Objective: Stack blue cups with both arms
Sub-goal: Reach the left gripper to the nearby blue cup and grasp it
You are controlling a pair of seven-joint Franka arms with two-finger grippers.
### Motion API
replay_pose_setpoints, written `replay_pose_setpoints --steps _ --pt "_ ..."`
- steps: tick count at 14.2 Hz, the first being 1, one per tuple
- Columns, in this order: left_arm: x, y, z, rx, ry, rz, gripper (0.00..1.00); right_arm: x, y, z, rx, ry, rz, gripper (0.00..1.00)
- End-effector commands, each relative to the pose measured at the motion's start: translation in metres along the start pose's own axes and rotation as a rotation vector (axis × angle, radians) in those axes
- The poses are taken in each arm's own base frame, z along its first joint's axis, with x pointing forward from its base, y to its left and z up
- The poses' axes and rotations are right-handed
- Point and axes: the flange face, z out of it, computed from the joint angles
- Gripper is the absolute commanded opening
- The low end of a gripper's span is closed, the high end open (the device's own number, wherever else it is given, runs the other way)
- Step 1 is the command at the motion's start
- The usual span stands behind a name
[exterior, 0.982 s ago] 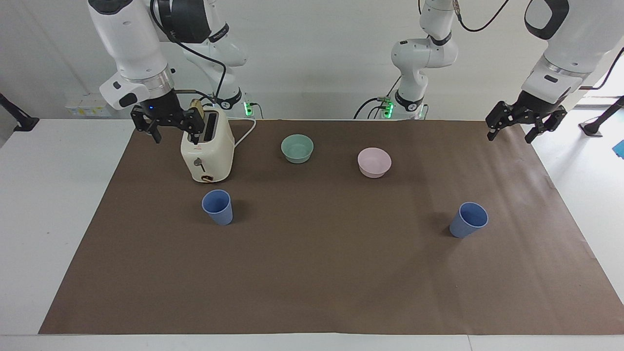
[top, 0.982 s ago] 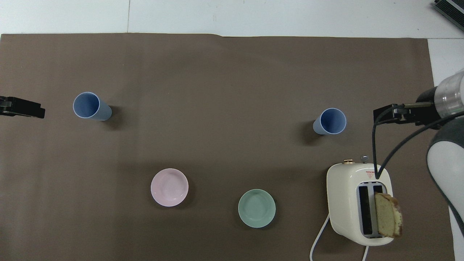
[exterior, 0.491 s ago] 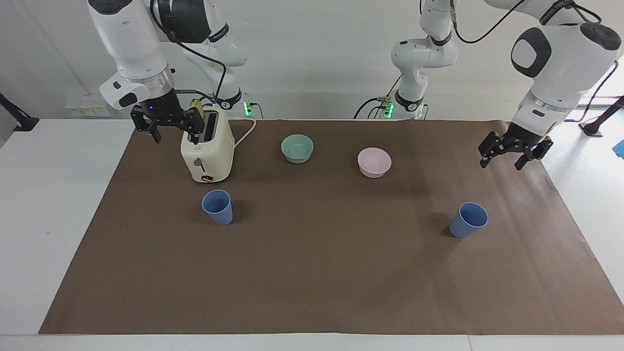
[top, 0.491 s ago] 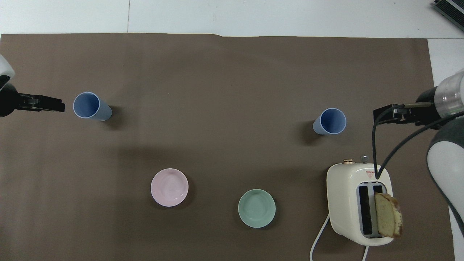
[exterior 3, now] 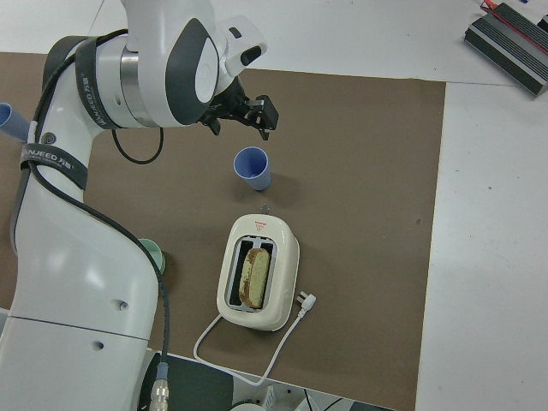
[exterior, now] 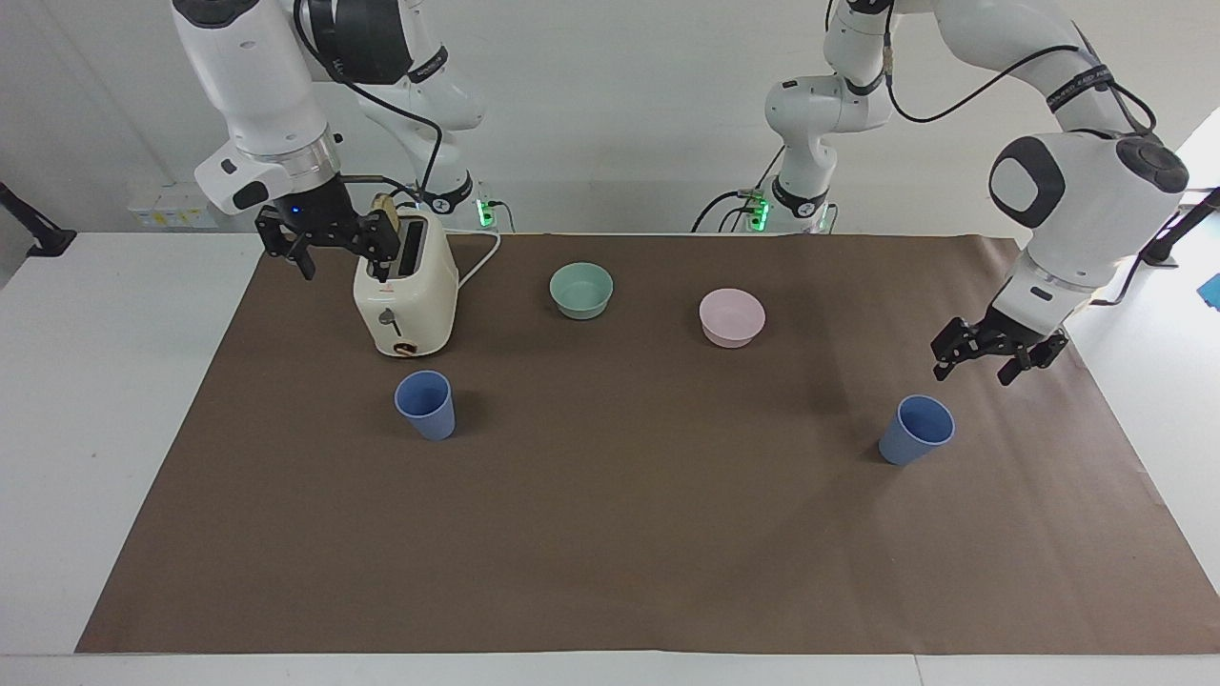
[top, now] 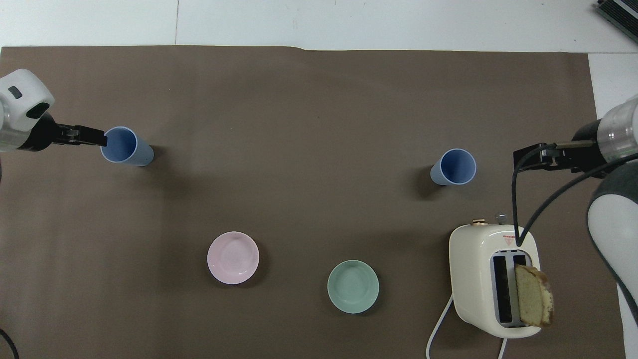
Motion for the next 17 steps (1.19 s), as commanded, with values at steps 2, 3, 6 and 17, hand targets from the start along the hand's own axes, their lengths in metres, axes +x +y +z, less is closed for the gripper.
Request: replay_pose_setpoints --steps 2,3,6,17 --pt "0.000 -0.010 0.021 -0.020 0.028 -0.006 1.00 -0.006 0.005 -0.001 0.005 0.014 -0.018 1.00" --pt "0.002 -0.011 0.027 -0.024 0.034 -0.012 1.00 -0.006 0.005 -0.001 0.005 0.014 -0.018 1.00" --pt "0.007 -0.017 0.047 -0.018 0.050 -0.023 1.00 -0.006 0.005 -0.001 0.005 0.014 -0.018 1.00" --pt "-0.001 -0.018 0.083 -0.028 0.017 -0.039 0.01 -0.006 0.005 -0.001 0.005 0.015 -0.018 1.00"
